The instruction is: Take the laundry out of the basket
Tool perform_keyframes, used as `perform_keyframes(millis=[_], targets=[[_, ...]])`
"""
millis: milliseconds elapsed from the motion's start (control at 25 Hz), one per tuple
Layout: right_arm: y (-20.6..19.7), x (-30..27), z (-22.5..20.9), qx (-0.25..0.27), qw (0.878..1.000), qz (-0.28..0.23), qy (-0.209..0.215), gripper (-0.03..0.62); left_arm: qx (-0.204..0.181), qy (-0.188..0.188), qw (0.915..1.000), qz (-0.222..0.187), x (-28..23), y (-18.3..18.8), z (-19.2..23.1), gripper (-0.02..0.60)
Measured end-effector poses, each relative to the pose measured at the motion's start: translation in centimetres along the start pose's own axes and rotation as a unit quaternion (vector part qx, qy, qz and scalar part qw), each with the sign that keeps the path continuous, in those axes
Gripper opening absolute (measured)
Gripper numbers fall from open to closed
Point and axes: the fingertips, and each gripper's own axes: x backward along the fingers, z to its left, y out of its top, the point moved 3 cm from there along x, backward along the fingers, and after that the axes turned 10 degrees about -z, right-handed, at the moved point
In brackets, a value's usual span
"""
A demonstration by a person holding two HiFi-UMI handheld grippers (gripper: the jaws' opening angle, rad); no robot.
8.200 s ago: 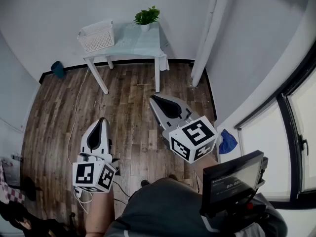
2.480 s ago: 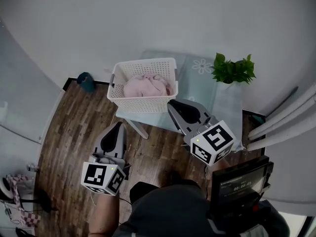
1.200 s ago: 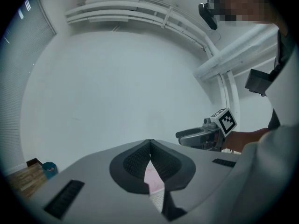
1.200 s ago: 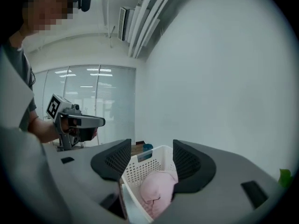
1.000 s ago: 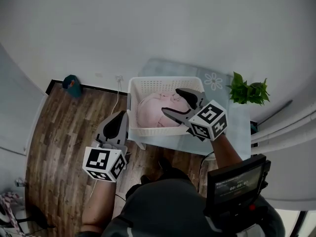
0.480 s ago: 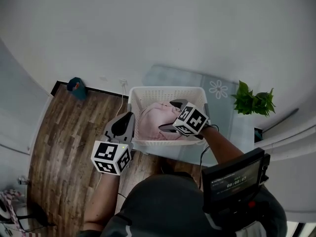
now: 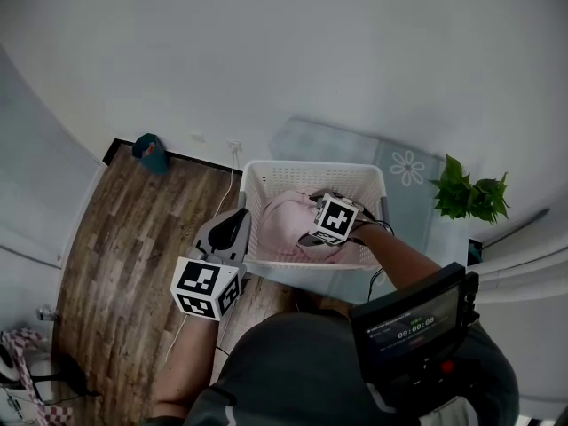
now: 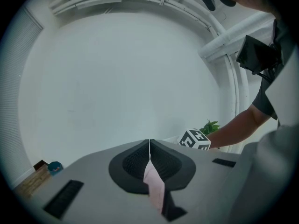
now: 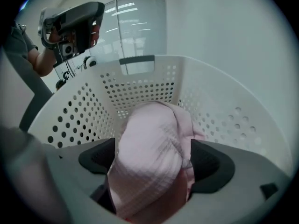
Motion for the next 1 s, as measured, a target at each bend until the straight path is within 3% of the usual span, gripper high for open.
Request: perform_keyframes(millis=[400,720,920,1000], targets=[[-2.8,-5.0,-1.7,-0.005,0.999,0.044,0.023,0.48,-0.007,0.033,0.9994,0.005,0.8,-0.1,1.8,0.008],[-4.0,-7.0,-1.1,-0.003,0.995,0.07,0.064,0.479,-0.004,0.051,0.9985,0.016,1.3,-0.6,2.9,0.008],[-4.2,-8.2,-0.7,-0.001,0.995,0.082,0.06,0.478,-0.002,0.065,0.9977,0.02,1.6,-0.9,3.4,0.008],[-4.2,-8.4,-0.6,-0.003,0.995,0.087,0.051,0.45,0.0,0.072,0.9972,0.021,1.7,-1.1,3.6,0.008]])
